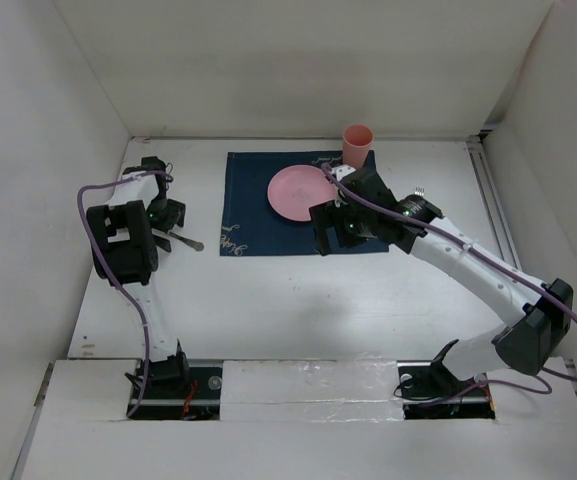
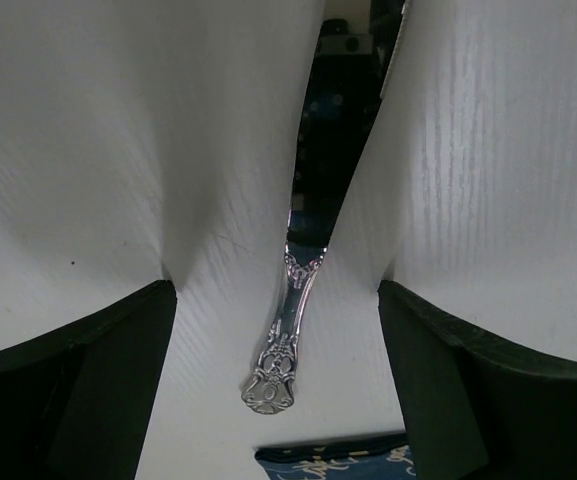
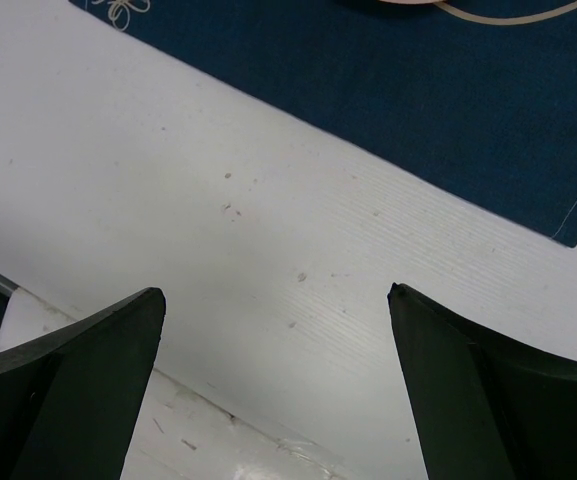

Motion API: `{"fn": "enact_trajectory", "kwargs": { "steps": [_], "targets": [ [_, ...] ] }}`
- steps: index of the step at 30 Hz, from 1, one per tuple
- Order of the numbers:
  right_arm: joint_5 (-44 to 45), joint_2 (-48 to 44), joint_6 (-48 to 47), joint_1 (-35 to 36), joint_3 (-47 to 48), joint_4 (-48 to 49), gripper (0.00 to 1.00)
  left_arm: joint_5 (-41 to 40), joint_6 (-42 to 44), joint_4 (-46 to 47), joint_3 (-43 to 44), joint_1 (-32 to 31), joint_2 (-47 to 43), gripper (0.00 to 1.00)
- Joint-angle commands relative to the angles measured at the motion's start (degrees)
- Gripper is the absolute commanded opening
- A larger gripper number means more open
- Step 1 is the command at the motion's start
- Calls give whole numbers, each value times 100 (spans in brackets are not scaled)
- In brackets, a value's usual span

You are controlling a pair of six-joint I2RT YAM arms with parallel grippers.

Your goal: Set the dinner table for one person

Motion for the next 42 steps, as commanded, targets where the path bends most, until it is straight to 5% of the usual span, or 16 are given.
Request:
{"fn": "enact_trajectory", "kwargs": {
  "steps": [1,19,25,33,42],
  "targets": [
    [163,-41,62,59,250,115,99,-24,122,88,-278,3,9,78],
    [453,-41,177,164,443,63,98,91,175,220,-1070,-50,-9,39],
    [558,-41,177,164,618,10,98,143,175,404,-1342,-50,175,1],
    [559,-41,177,164,619,-43,98,-313,447,423,-1607,-155,27,0],
    [559,-41,230,164,619,10,97,-613,1273,633,-1475,-261,-1098,0]
  ]
}}
